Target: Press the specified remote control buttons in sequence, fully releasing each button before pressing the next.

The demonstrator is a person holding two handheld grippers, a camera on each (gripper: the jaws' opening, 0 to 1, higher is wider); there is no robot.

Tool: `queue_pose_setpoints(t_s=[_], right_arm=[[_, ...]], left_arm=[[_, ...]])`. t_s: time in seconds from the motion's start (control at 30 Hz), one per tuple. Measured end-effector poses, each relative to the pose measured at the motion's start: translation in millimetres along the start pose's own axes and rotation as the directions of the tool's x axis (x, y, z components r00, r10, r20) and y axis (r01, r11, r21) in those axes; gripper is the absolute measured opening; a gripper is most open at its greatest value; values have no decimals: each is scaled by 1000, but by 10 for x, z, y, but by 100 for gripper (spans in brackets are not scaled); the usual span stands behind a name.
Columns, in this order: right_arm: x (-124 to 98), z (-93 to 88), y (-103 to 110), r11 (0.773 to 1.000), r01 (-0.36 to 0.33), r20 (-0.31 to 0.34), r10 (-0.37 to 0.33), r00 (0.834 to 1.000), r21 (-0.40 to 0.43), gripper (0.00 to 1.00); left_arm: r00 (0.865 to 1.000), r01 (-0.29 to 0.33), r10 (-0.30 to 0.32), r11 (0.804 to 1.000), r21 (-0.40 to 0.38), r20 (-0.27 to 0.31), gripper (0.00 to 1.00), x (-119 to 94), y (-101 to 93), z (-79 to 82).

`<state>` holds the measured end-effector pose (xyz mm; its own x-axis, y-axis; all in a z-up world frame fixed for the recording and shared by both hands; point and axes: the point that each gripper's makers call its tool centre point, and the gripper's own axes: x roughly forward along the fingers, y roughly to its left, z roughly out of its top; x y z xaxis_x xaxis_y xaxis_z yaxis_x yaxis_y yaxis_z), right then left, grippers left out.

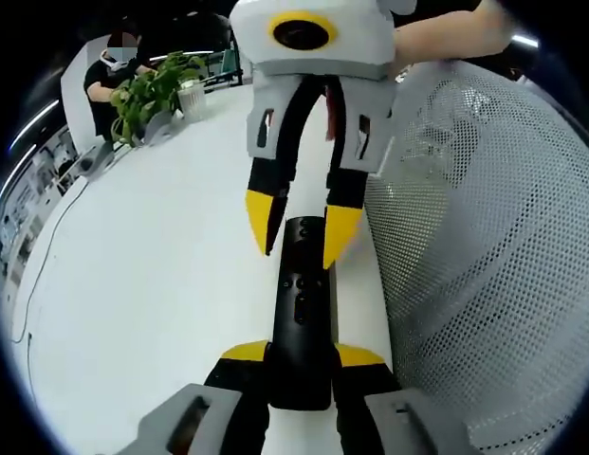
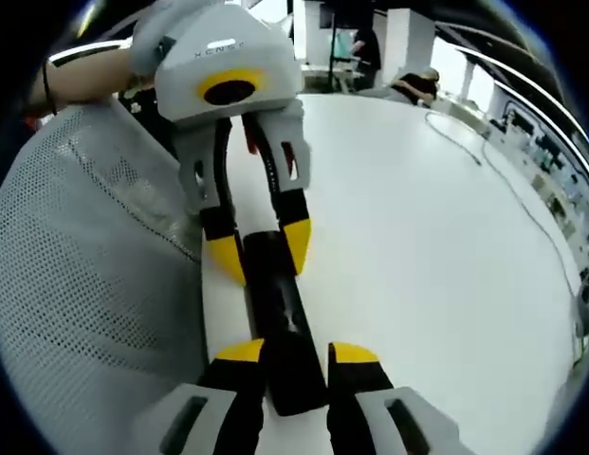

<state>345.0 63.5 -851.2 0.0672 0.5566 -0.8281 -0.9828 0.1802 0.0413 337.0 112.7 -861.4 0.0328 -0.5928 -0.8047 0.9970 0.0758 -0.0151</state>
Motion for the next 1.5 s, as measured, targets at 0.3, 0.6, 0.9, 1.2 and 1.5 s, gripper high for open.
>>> queue_pose_setpoints(t_s=[0.3,0.6,0.9,1.2,1.5], right_arm=[[-8,-29,47,1000,-28,9,28,1000,-14,24],[85,-58,78,998,-65,7,65,998,-27,23],[84,-54,77,997,-63,-14,62,998,-38,22],[86,-61,47,998,-51,-19,50,999,-29,21],[90,-54,52,998,-47,-29,46,999,-41,22]], left_arm=[[1000,-2,2,1000,-4,2,25,1,-3,1],[1000,-17,17,1000,-5,14,25,8,4,16],[997,-26,35,992,-123,71,29,-29,66,138],[956,-99,165,960,-261,244,43,-460,371,553],[823,-156,383,863,-481,419,81,-1144,372,737]])
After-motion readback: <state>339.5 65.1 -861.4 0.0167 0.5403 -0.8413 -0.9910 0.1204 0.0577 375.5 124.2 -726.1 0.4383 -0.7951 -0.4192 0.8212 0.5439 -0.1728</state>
